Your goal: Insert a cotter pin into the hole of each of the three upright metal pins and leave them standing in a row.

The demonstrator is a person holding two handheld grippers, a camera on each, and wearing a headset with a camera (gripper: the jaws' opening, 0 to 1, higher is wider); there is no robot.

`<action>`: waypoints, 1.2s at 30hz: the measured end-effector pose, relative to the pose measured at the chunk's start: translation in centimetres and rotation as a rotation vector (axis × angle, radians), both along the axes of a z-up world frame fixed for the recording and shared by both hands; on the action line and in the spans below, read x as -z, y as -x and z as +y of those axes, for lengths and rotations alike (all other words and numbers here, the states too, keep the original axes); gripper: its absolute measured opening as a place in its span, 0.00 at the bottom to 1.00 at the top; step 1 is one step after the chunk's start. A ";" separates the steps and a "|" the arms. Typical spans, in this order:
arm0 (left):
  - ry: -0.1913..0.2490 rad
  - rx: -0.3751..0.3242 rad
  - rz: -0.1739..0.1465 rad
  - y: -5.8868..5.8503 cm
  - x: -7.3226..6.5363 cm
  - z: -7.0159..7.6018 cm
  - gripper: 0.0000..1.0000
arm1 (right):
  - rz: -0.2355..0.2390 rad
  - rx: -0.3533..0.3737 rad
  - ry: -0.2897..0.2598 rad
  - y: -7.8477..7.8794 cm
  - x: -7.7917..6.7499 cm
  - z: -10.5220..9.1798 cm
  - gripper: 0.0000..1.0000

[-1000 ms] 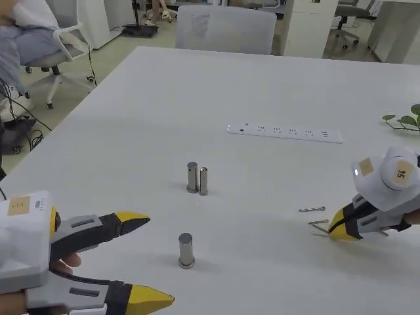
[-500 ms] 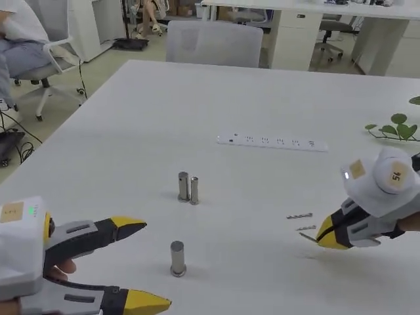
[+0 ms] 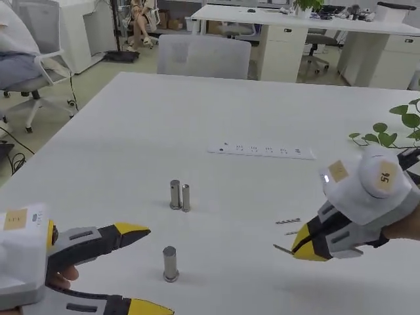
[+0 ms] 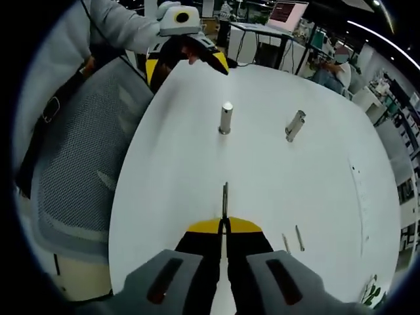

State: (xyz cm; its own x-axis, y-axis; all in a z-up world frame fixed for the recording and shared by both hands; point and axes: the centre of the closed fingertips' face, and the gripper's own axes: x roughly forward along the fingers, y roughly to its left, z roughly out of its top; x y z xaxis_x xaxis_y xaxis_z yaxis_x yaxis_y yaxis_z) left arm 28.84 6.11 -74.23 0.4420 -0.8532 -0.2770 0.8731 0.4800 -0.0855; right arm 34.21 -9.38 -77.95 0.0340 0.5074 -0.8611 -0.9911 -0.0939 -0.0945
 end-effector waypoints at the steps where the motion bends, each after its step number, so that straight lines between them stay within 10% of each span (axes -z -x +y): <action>1: -0.001 0.006 0.002 0.2 0.0 -0.2 0.73 | 0.001 -0.002 -0.001 0.1 -0.1 0.1 0.02; 36: -0.018 0.166 -0.029 1.8 -0.7 -7.0 0.37 | 0.040 -0.159 0.055 6.5 -2.2 6.4 0.02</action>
State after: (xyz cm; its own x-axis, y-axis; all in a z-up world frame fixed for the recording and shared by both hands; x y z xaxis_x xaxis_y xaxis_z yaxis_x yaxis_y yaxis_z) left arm 27.06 -0.93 -73.55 0.3033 -0.9101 -0.2823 0.9426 0.3301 -0.0515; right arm 27.66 -3.00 -75.78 -0.0773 0.4553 -0.8870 -0.9662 -0.2535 -0.0459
